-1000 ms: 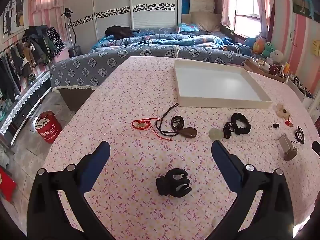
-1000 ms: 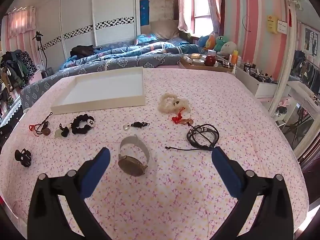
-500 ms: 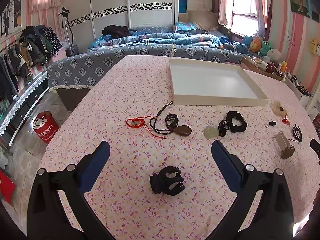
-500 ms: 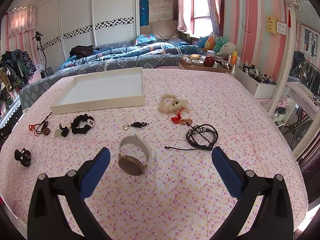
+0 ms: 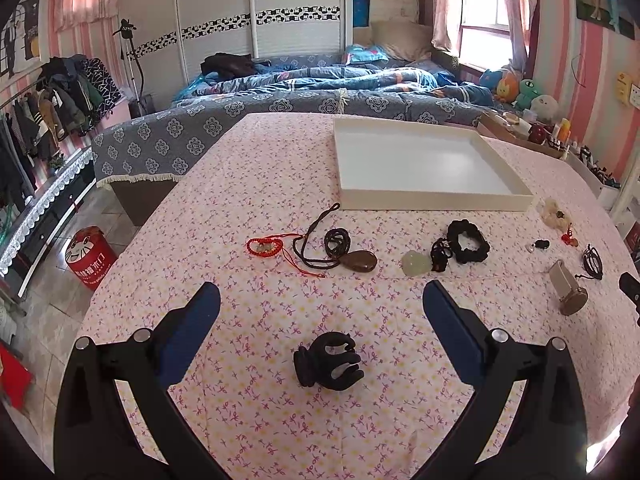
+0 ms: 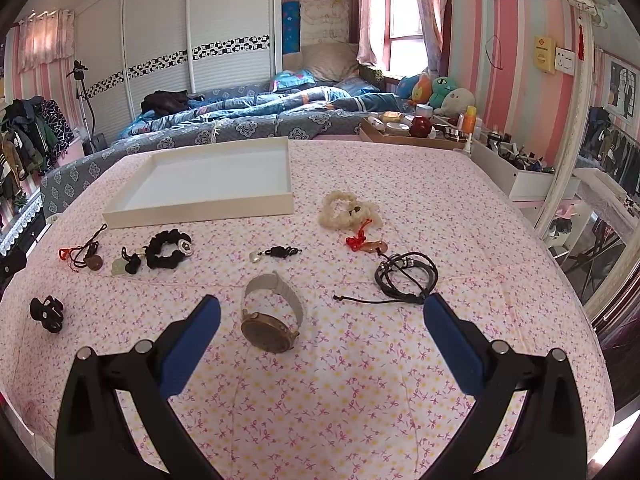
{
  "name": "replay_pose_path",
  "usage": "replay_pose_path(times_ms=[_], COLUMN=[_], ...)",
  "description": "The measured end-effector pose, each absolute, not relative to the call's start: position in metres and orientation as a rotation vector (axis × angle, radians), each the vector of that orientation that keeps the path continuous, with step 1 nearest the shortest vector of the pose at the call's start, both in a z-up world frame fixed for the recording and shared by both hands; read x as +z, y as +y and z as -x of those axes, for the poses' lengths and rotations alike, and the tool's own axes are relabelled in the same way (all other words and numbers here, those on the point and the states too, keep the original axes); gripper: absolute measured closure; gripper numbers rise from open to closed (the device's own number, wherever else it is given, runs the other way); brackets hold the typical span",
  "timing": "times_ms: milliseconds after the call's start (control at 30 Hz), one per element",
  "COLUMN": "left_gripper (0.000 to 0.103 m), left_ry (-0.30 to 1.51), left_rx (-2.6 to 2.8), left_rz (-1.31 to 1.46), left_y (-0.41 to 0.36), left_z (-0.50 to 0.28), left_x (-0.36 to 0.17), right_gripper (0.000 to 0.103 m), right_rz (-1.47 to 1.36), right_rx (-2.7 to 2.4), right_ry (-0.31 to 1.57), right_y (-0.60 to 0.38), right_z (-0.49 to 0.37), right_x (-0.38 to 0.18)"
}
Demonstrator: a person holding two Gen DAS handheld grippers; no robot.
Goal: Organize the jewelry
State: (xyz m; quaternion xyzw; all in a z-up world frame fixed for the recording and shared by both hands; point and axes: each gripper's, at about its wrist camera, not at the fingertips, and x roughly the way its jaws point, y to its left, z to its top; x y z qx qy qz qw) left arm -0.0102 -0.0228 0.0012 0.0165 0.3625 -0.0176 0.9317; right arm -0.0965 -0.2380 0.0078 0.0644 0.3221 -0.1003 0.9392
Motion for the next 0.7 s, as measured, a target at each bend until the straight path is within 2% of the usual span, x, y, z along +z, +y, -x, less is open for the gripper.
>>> replay_pose_path(times_ms=[700], left_gripper=[0.003], left_ry=[0.749], left_rx=[-0.043], left_rz=[-0.043], left_y=[-0.0278], left_z=[0.01], left_x=[-0.0012], right_gripper=[0.002], right_rz=[-0.122], right_rx=[-0.217], right_ry=[0.664], right_y=[-0.2387], right_z=[0.0943], right_x=[0.0044])
